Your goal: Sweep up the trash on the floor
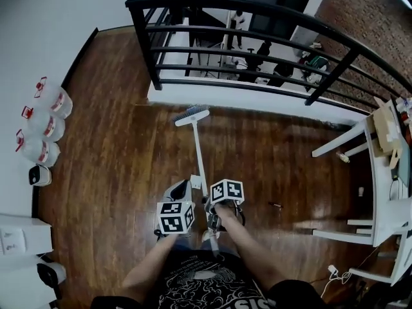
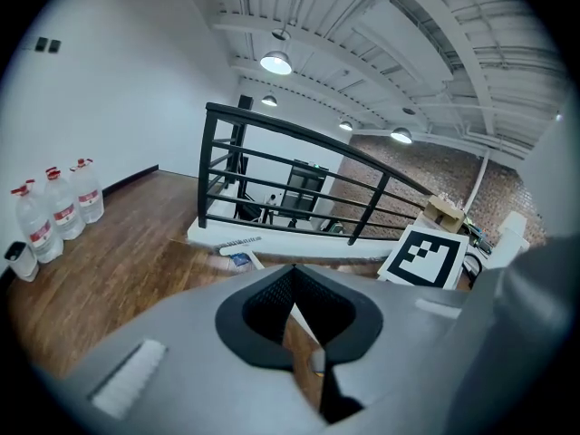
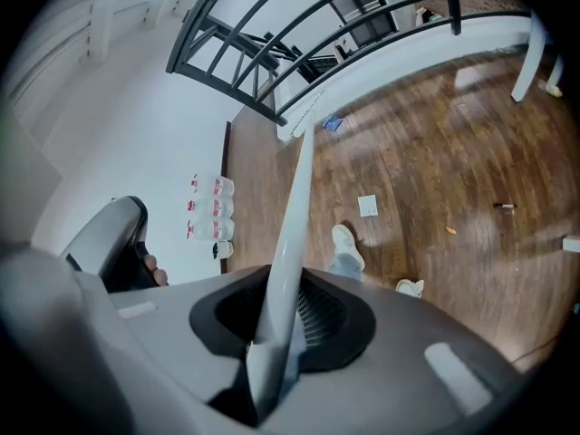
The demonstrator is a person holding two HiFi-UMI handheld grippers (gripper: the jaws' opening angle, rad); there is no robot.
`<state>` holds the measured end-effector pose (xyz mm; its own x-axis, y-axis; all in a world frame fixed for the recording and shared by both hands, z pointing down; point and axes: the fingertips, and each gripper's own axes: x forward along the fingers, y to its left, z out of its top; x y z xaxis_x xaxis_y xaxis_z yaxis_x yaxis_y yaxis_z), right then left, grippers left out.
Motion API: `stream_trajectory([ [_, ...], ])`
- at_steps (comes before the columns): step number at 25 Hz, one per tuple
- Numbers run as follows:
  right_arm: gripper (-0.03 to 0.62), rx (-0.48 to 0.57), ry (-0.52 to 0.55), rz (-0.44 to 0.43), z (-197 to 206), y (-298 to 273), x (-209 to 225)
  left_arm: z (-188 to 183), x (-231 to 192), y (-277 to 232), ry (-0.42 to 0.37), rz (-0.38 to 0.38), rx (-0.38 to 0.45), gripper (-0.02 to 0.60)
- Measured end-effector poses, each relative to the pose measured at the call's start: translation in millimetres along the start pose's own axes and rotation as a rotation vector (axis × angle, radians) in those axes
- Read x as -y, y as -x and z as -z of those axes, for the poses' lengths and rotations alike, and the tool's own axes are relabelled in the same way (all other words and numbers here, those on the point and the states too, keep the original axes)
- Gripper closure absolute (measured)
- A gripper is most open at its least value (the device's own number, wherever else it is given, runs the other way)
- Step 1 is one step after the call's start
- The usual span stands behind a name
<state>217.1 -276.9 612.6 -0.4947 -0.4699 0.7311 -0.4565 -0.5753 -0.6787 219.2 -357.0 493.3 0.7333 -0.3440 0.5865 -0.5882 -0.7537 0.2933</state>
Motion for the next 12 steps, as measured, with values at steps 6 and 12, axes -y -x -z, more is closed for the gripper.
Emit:
stream_trajectory([
  [6, 0.52, 0.025, -0.07, -0.008, -74.3, -42.1, -28.1, -45.8, -57.3, -57.2, -0.012, 0.038, -0.04, 0.577],
  [12, 0.52, 0.037, -0.143, 0.0, -152.1, -81.3, -52.1, -98.7, -112.8, -111.2, -0.039, 0.07, -0.073, 0.577],
])
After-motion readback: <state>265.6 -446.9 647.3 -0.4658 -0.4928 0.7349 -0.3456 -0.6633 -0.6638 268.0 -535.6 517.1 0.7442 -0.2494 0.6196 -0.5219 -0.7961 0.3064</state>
